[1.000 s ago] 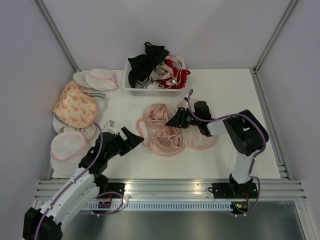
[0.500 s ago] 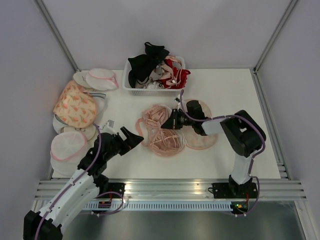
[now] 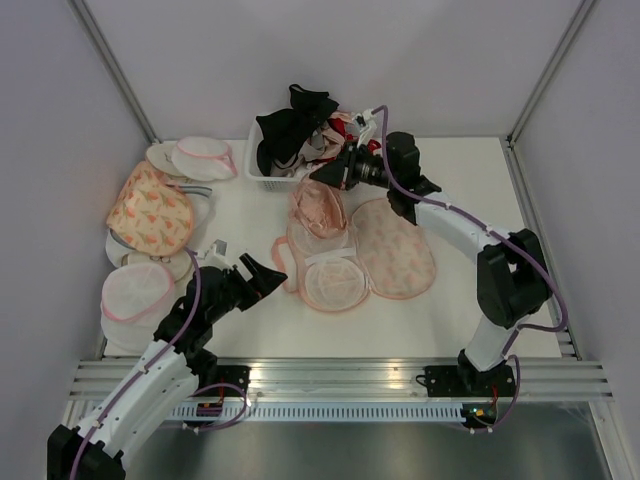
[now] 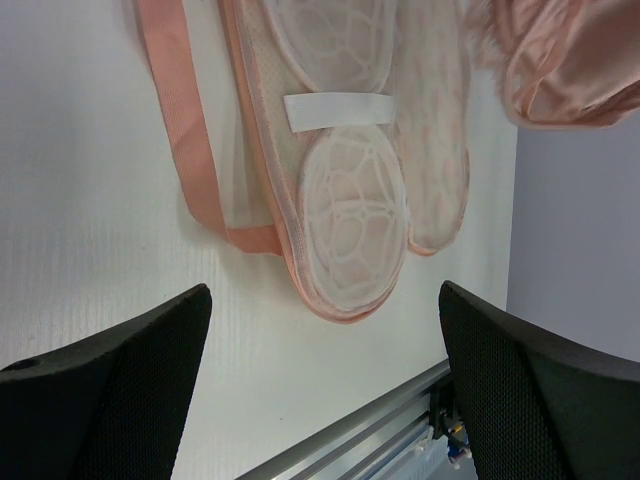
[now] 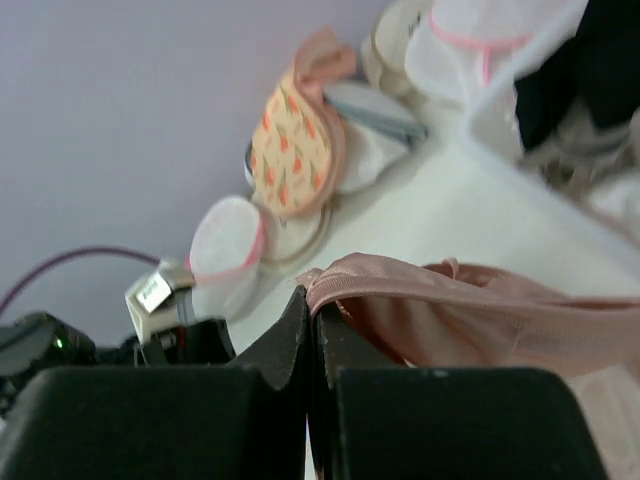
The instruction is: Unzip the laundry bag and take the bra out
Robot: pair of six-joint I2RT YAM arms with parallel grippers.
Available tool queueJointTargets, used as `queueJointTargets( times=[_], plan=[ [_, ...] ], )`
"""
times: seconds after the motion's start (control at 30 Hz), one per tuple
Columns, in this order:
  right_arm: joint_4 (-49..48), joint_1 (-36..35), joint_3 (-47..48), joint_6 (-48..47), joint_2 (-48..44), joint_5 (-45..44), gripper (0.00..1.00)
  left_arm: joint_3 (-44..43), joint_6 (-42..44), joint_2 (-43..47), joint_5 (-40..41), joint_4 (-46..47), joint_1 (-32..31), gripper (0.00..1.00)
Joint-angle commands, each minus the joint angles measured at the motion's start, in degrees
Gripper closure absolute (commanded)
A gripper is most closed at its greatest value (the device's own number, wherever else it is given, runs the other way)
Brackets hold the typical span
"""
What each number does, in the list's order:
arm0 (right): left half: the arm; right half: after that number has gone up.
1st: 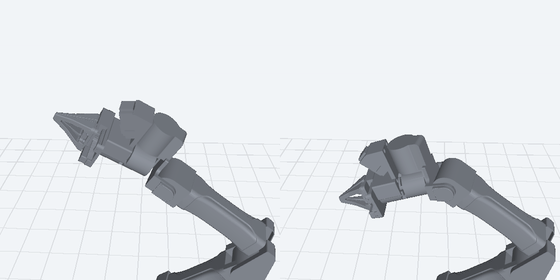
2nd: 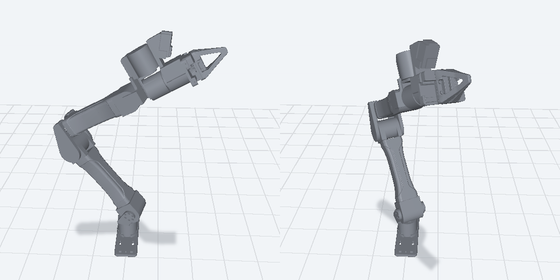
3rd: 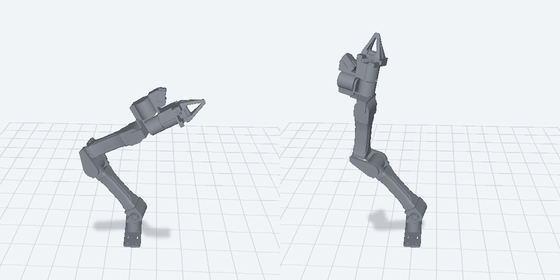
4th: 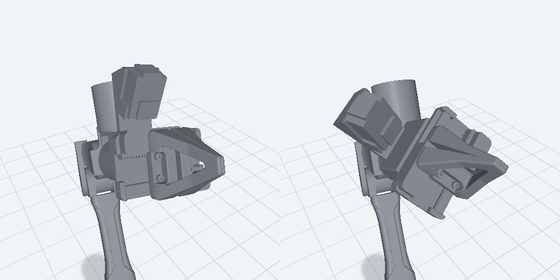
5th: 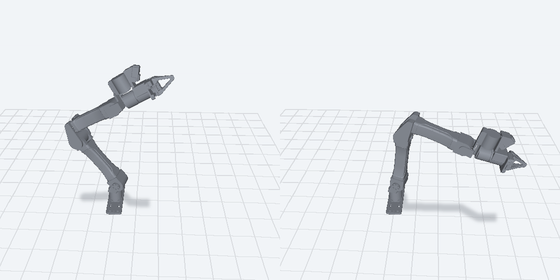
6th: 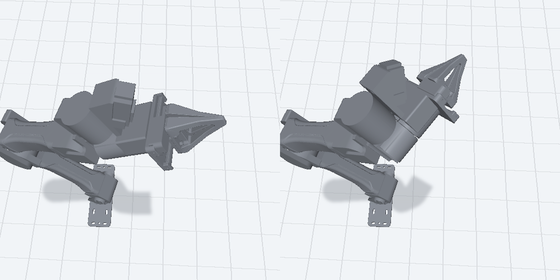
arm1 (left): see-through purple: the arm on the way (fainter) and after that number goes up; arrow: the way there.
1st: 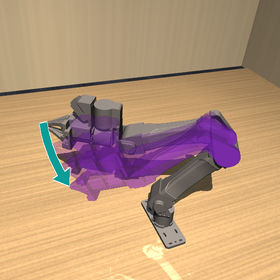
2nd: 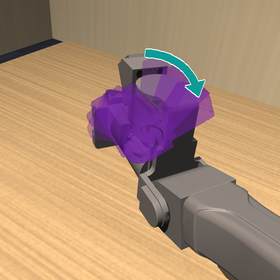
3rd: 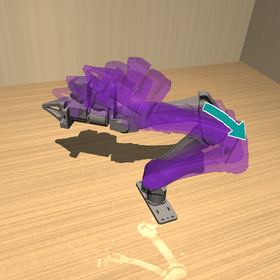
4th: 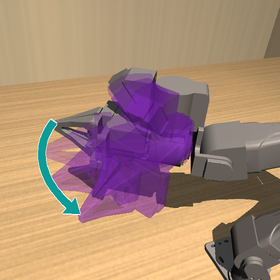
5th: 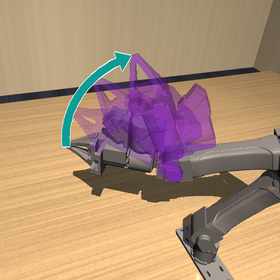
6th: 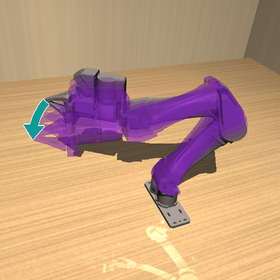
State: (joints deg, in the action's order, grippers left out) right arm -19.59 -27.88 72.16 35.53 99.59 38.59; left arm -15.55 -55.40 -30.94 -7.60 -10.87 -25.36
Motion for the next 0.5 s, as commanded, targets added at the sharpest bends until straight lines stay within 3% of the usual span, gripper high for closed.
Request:
queueJointTargets(
  times=[0.0,0.23,0.37,0.47],
  plan=[
    [-1.0,2.2,10.2,1.3,3.4,0.4,1.00,0.2,1.3,0.3,0.7,0.3,0.1,0.03],
    [-4.2,3.9,34.3,6.6,19.6,-2.9,1.00,0.1,1.1,-0.6,0.3,0.5,0.2,0.03],
    [-5.4,4.1,55.3,11.2,32.3,-3.2,1.00,0.1,0.7,-0.4,0.6,0.2,0.2,0.03],
    [-11.2,4.1,61.0,13.1,39.7,-9.0,1.00,0.7,-0.1,0.3,0.4,0.2,0.3,0.03]
  ],
)
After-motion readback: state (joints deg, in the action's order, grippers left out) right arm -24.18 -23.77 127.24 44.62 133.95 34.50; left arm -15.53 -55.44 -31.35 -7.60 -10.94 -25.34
